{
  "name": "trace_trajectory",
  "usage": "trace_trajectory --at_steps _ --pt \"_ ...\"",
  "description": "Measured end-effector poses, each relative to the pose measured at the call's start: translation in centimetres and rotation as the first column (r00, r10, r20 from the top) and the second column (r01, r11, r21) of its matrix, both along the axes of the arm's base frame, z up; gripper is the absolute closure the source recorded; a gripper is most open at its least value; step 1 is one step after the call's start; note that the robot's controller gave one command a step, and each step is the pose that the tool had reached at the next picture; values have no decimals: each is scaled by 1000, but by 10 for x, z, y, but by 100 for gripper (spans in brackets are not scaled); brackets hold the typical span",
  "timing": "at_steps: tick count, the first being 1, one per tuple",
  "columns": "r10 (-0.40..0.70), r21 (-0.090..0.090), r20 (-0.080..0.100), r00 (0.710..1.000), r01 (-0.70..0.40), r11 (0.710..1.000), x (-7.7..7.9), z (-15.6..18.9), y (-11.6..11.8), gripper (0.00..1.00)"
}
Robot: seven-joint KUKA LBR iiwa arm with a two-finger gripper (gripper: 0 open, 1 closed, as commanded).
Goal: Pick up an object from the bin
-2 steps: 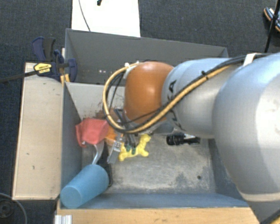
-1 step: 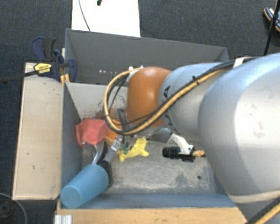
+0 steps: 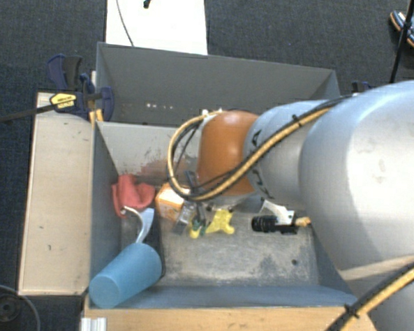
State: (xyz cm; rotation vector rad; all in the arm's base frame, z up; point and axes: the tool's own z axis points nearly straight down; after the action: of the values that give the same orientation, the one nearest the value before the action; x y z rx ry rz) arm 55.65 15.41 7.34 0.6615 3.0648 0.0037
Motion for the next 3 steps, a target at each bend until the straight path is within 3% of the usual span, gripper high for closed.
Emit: trace_trajectory --at_steps 1,2,3 --pt "0 0 0 1000 0 1000 0 0 0 100" --pt "146 0 -11 989 -146 989 -18 15 -14 100" --pt "329 -2 -6 944 -329 944 -19 55 -40 100"
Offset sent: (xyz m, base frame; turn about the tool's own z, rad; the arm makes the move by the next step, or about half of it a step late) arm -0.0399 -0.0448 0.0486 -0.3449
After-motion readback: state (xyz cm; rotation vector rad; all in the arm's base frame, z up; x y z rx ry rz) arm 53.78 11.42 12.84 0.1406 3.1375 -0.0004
